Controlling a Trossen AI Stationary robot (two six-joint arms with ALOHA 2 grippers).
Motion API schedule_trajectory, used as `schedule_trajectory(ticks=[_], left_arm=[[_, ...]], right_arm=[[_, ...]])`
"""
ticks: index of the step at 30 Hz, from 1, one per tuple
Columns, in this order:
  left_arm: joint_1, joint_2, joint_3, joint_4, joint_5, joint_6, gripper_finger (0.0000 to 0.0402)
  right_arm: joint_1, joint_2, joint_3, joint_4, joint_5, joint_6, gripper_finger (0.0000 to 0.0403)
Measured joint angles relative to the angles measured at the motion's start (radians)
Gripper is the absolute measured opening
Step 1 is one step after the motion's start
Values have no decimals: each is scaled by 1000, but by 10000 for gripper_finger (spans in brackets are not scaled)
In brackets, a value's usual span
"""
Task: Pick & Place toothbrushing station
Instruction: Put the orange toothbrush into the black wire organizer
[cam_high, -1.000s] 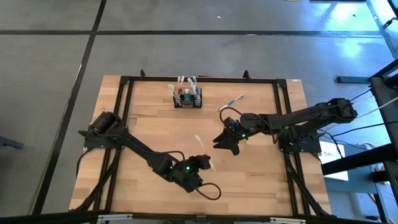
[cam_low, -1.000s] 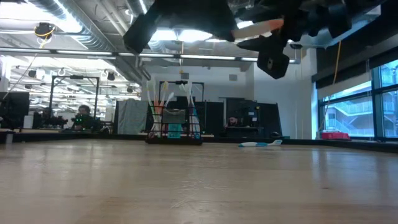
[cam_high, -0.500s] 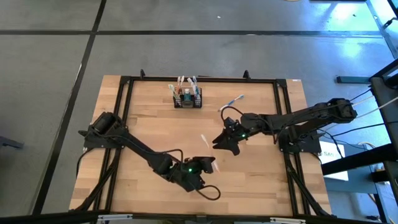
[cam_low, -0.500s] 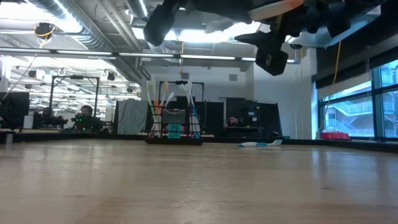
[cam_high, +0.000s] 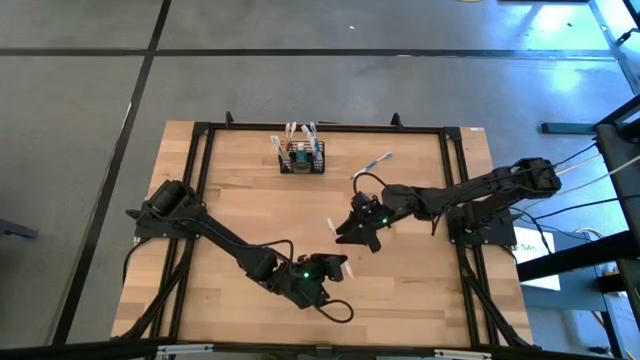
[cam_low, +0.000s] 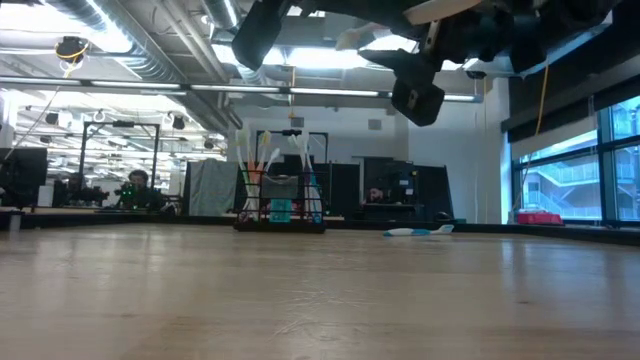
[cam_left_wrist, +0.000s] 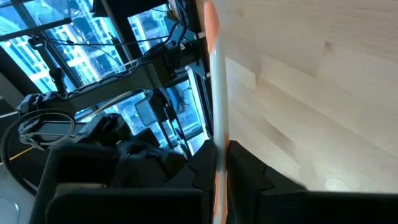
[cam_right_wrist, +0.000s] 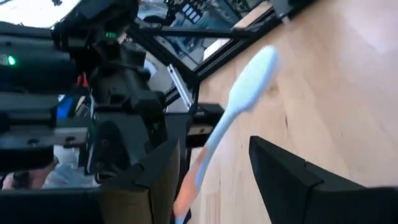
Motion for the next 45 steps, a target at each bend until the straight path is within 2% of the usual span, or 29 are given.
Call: schedule_trajectory(ticks=[6, 9, 24, 29, 36, 45], left_arm=[[1, 0, 0, -1, 7, -1, 18], [2, 3, 0, -3, 9, -7, 18], [4, 2, 0, -27, 8, -52, 25], [3, 3, 0, -50, 0, -80, 29], [16, 3, 0, -71, 7, -243, 45], [18, -1, 0, -99, -3, -408, 119]], right_arm=[[0, 36, 0, 13, -6, 0, 195], [0, 48, 8, 15, -6, -1, 180], [-2, 48, 43, 17, -40, -42, 19], [-2, 48, 43, 13, -38, -57, 17], [-3, 48, 42, 6, -33, -83, 17], [-21, 49, 39, -29, -35, -135, 17]])
